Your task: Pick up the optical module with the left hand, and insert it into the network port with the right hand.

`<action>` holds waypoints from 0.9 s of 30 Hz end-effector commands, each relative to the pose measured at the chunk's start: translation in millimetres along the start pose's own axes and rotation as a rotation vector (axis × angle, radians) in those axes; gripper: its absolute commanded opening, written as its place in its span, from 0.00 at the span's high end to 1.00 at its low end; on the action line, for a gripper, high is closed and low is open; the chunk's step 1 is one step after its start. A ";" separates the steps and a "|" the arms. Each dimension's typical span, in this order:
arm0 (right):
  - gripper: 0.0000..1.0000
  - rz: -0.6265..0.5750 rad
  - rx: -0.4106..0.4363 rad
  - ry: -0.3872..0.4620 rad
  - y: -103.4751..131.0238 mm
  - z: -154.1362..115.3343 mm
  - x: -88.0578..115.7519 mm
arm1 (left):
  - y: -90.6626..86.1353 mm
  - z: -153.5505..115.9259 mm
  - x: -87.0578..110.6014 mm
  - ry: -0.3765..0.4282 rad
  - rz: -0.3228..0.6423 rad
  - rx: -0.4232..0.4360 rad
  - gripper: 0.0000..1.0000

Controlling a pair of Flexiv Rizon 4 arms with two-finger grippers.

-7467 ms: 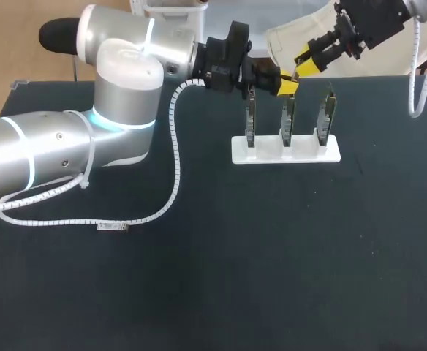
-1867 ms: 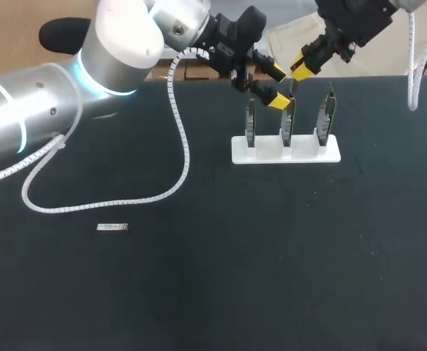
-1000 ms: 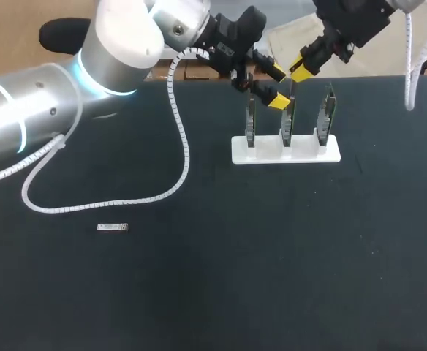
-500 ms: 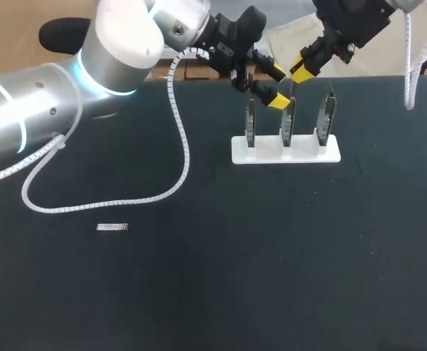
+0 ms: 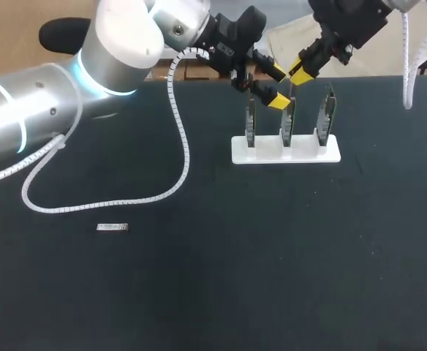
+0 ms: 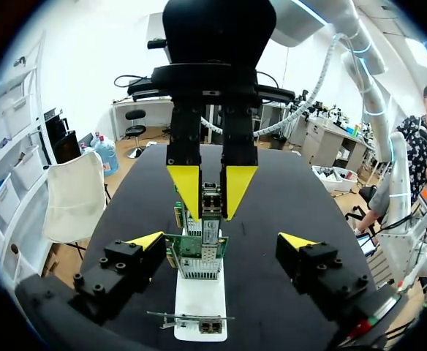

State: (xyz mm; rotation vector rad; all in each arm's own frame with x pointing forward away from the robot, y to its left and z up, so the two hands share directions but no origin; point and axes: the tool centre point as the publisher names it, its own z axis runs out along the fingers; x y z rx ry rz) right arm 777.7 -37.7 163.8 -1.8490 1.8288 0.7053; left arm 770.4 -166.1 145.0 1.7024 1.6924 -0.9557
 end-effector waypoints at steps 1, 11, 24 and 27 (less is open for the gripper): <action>1.00 0.003 0.001 0.011 -0.4 3.1 1.2 | 1.0 0.0 -0.1 0.002 0.001 0.003 0.00; 1.00 0.007 0.005 0.022 1.8 6.3 2.9 | 1.0 0.0 -0.1 0.002 0.001 0.003 0.00; 0.00 0.021 0.037 -0.020 3.7 -4.0 0.1 | 1.0 0.0 -0.1 0.002 0.001 0.003 0.00; 0.00 0.033 0.051 -0.038 3.1 -10.2 0.9 | 1.0 0.0 -0.1 0.002 0.001 0.003 0.00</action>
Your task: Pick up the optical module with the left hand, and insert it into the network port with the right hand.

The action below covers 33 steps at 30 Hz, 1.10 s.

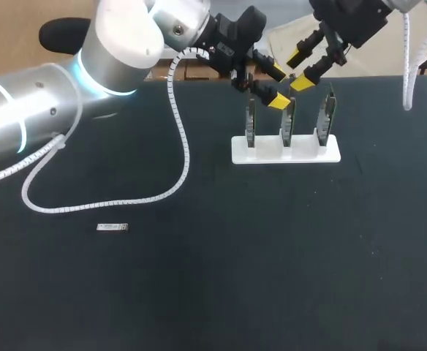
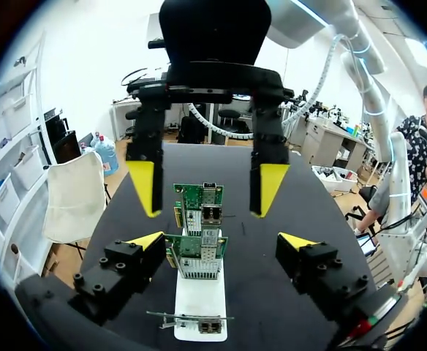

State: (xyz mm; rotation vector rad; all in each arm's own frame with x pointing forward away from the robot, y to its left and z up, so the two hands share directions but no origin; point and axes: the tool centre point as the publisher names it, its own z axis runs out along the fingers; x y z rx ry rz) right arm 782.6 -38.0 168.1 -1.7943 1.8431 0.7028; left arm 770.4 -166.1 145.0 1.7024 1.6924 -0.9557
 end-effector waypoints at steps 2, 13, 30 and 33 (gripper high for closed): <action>0.00 0.014 0.029 -0.029 7.4 -11.8 4.6 | 1.0 0.0 -0.1 0.002 0.001 0.003 0.00; 0.00 0.061 0.051 -0.102 6.4 -30.6 15.3 | 1.0 0.0 -0.1 0.002 0.001 0.003 0.00; 1.00 0.069 0.076 -0.158 5.7 -31.5 14.9 | 1.0 0.0 -0.1 0.002 0.001 0.003 0.00; 1.00 0.065 0.080 -0.158 6.0 -31.3 13.2 | 1.0 0.0 -0.1 0.002 0.001 0.003 0.00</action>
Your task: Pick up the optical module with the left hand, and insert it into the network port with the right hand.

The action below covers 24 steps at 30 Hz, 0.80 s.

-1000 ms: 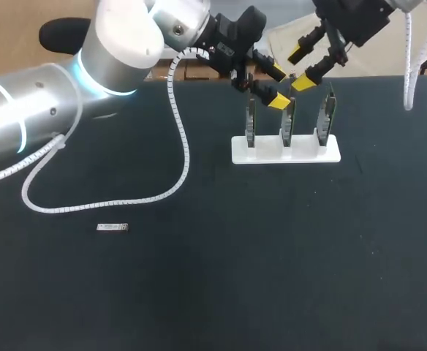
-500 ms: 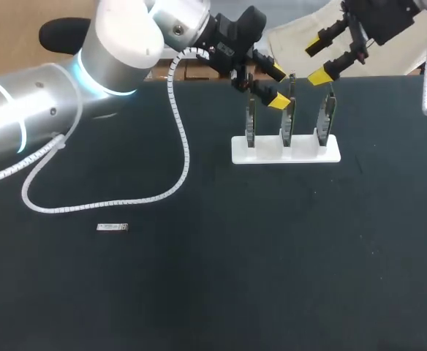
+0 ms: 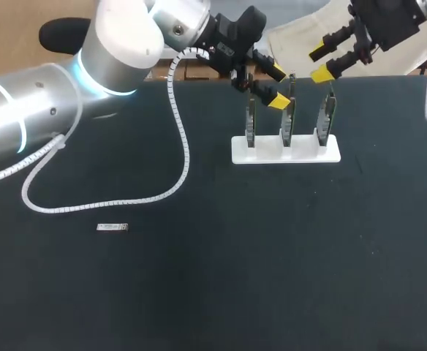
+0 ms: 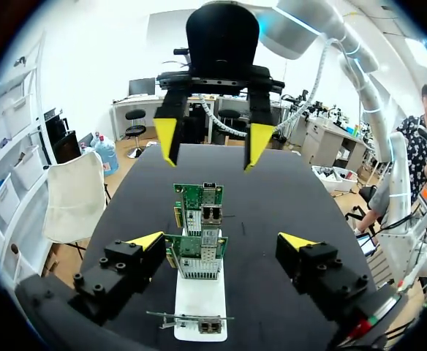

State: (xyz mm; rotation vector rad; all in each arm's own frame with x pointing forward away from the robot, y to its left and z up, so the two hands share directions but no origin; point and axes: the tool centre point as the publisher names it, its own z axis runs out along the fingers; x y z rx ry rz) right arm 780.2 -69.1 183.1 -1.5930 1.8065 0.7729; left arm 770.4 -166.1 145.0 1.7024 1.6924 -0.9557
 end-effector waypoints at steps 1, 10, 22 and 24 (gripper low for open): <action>1.00 -0.004 0.014 0.000 3.4 0.3 -1.1 | 1.0 0.0 -0.1 0.002 0.001 0.003 0.00; 1.00 -0.015 0.019 -0.008 3.7 3.2 -8.8 | 1.0 0.0 -0.1 0.002 0.001 0.003 0.00; 1.00 -0.042 -0.012 -0.023 2.9 20.6 -24.9 | 1.0 0.0 -0.1 0.002 0.001 0.003 0.00; 1.00 -0.048 -0.017 -0.017 2.5 23.9 -25.9 | 1.0 0.0 -0.1 0.002 0.001 0.003 0.00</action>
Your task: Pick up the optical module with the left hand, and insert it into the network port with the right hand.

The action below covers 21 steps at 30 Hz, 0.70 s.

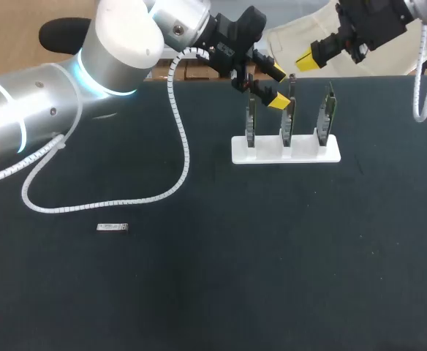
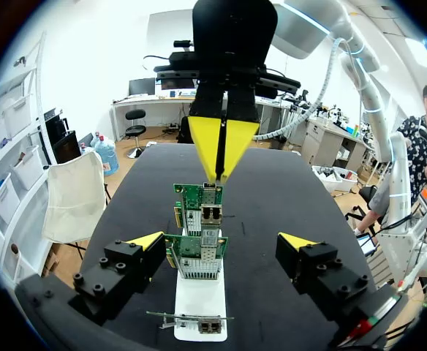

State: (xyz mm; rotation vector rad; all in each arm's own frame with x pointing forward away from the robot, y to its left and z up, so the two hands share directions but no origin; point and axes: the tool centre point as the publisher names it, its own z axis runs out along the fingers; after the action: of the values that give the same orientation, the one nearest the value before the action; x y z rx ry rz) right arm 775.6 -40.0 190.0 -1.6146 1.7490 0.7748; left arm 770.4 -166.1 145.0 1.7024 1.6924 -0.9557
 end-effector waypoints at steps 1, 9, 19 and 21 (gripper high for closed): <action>1.00 -0.006 -0.014 0.010 -6.0 7.8 -2.2 | 1.0 0.0 -0.1 0.002 0.001 0.003 0.00; 1.00 0.005 -0.031 0.028 -8.7 17.3 1.6 | 1.0 0.0 -0.1 0.002 0.001 0.003 0.00; 1.00 0.022 -0.034 0.036 -8.2 20.6 7.7 | 1.0 0.0 -0.1 0.002 0.001 0.003 0.00; 1.00 0.026 -0.036 0.037 -8.1 21.2 9.1 | 1.0 0.0 -0.1 0.002 0.001 0.003 0.00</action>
State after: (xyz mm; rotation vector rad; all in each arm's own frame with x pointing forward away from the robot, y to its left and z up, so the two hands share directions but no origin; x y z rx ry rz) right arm 784.4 -29.4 172.2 -1.6444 1.7948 0.7960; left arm 770.4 -166.1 145.0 1.7024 1.6924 -0.9557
